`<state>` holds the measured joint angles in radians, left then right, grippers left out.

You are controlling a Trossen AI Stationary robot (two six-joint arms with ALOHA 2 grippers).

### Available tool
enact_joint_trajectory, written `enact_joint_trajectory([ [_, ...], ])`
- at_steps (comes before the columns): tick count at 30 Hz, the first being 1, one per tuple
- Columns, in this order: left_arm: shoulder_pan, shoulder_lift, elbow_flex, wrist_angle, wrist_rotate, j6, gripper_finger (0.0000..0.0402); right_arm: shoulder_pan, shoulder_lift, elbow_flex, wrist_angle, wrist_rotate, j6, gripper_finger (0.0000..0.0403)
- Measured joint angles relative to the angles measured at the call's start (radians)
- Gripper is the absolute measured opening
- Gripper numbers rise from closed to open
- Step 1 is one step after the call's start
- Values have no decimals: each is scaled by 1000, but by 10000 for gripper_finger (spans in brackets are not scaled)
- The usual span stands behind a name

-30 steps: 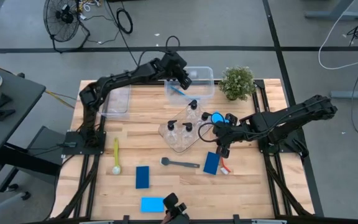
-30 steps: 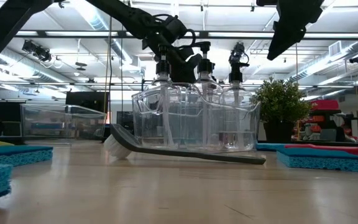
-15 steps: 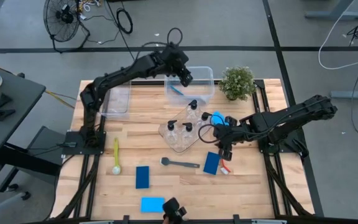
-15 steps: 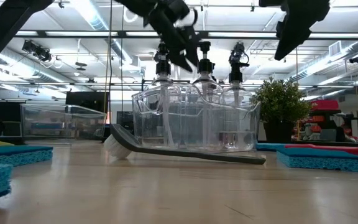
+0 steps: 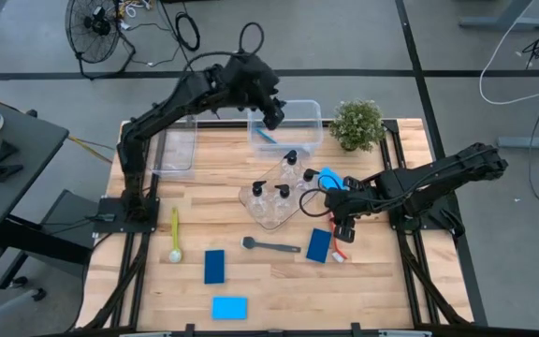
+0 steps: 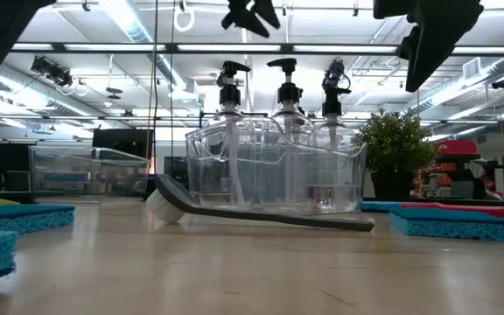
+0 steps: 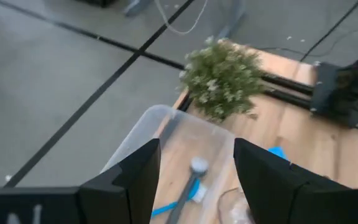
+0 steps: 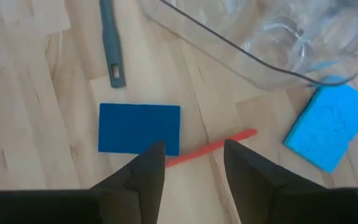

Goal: Pick & Place Kitchen Sink Supplies
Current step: Put the orange dishwashing brush into the transparent container

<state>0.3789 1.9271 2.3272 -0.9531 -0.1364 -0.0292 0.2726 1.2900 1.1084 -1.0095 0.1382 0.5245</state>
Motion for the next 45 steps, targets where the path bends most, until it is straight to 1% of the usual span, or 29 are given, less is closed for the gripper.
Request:
enact_joint_trajectory([
  [7, -95, -23, -18, -206, -14, 46, 211, 15, -1, 0, 9, 4, 72, 165],
  [13, -194, -23, -102, -260, -17, 113, 211, 39, -1, -2, 14, 11, 159, 165],
  [18, -248, -37, -193, -312, -16, 154, 211, 65, -1, -42, 59, 11, 272, 165],
  [23, -258, -158, -344, -259, 2, 146, 210, 95, -1, -108, 137, 9, 360, 165],
  [28, -250, -320, -569, -106, 9, 101, 210, 108, 0, -157, 206, 1, 403, 165],
  [32, -246, -435, -741, -7, 10, 59, 210, 108, 0, -180, 209, 0, 465, 165],
  [35, -247, -495, -835, 41, 10, 8, 210, 108, 0, -194, 198, 0, 532, 165],
  [39, -247, -543, -915, 85, 10, -40, 210, 108, 0, -211, 194, 1, 650, 165],
  [45, -248, -543, -929, 104, 7, -57, 210, 107, 0, -281, 228, 0, 936, 165],
])
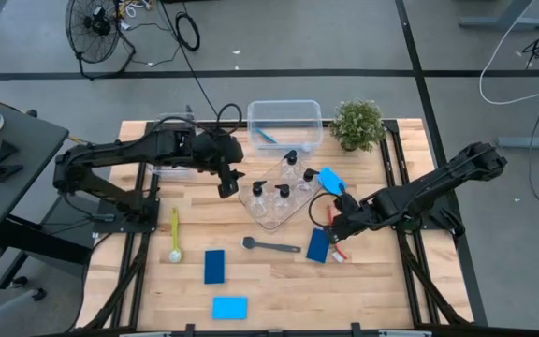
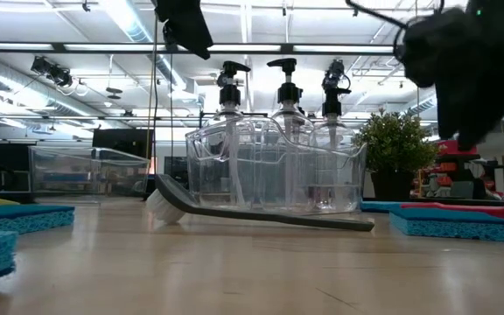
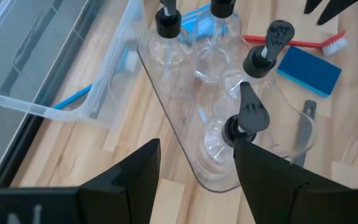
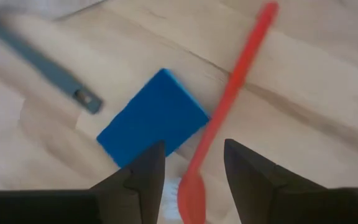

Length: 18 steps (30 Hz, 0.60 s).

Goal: Pick & Place Kitchen Sink Supplies
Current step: Put the orange dishwashing brush into the transparent container

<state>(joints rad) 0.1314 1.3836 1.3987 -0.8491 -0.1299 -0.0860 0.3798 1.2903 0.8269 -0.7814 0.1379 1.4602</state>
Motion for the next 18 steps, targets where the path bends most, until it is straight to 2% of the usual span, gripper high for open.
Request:
enact_joint_trajectory([
  [9, -1, -6, 1, -2, 0, 0, 210, -4, 0, -131, 94, -34, 202, 165],
  [18, -1, -6, 1, -47, 0, 2, 210, -63, 0, -154, 105, -22, 187, 165],
])
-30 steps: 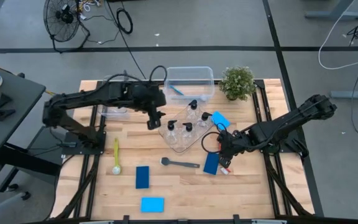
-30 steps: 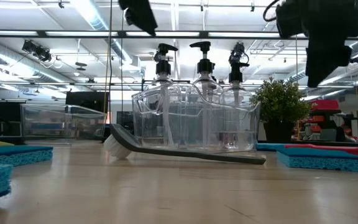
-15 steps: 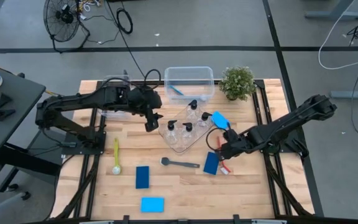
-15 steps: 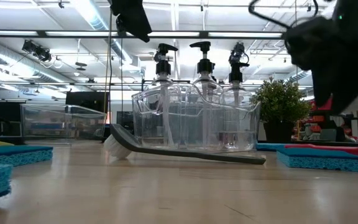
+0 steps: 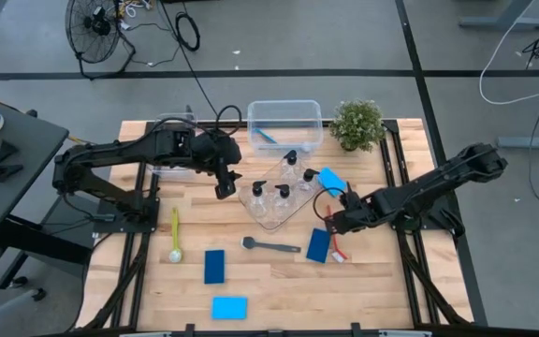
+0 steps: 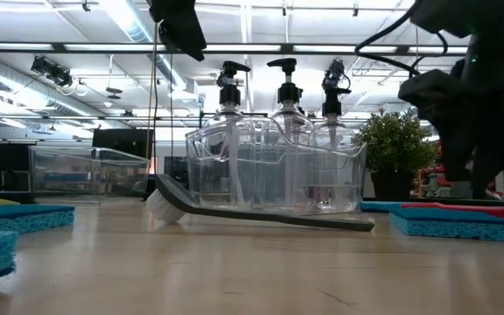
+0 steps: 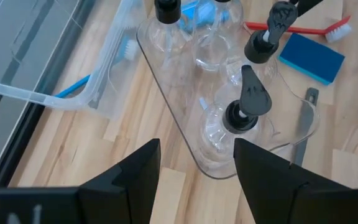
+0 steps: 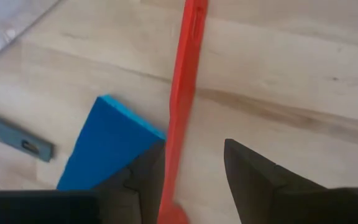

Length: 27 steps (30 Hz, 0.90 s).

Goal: Pick & Place Kitchen Sink Supplies
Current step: Put the orange dishwashing brush into the transparent container

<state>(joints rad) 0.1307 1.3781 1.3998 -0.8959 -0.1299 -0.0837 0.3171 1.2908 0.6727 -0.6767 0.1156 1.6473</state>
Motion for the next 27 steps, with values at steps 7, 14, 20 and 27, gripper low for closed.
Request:
enact_joint_trajectory([
  [7, 0, 0, 0, 3, -7, 1, 210, -58, 55, 0, 9, 5, -25, 165],
  [14, 0, 0, 0, 5, -8, 1, 210, -79, 106, 0, 97, 7, -37, 164],
  [20, 0, 0, 0, 5, -8, 1, 210, -79, 156, 0, 113, 4, -37, 164],
  [27, 0, 0, 0, 7, -8, 1, 210, -79, 207, 4, 137, 5, -60, 164],
])
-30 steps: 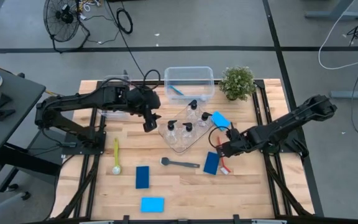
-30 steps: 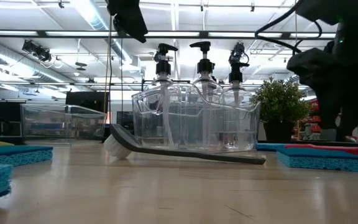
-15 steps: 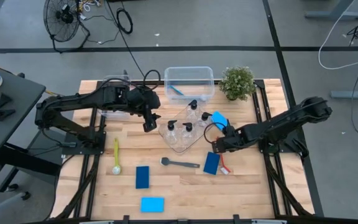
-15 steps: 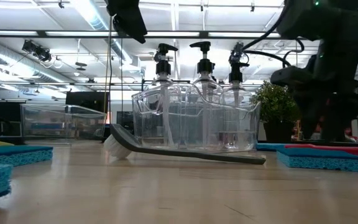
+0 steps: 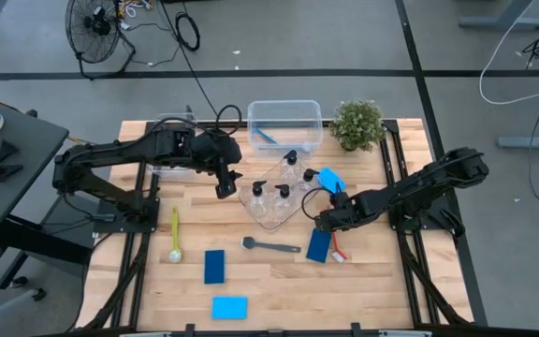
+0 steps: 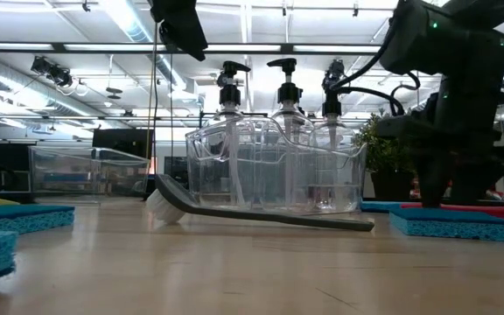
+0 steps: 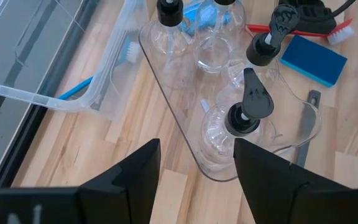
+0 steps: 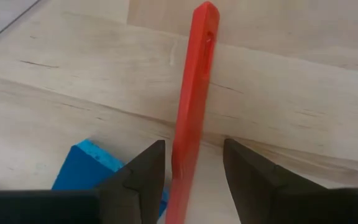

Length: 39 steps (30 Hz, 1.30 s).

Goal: Pick & Place Kitchen Sink Supplies
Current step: Put the orange dishwashing brush into the transparent container

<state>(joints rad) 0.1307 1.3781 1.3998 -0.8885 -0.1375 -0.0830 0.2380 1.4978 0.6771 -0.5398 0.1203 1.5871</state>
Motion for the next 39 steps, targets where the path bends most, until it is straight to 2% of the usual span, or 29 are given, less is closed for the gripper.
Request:
enact_joint_trajectory([
  [5, 0, 0, 0, 1, 0, 0, 211, 0, 3, 0, -2, -1, -3, 160],
  [8, 0, 0, 0, 1, 0, 0, 211, 0, 4, 0, -7, -2, -3, 142],
  [19, 0, 0, 0, 2, 0, 0, 211, 0, 5, -3, -28, -19, -23, 15],
  [28, 1, 0, 0, 6, 0, 0, 211, 1, 6, 20, -57, -36, -65, 11],
  [36, 2, -28, 2, 85, -3, 18, 211, 1, -43, 171, -252, -110, -206, 11],
  [39, 2, -47, 7, 111, -43, 41, 211, 4, -61, 235, -352, -135, -263, 11],
])
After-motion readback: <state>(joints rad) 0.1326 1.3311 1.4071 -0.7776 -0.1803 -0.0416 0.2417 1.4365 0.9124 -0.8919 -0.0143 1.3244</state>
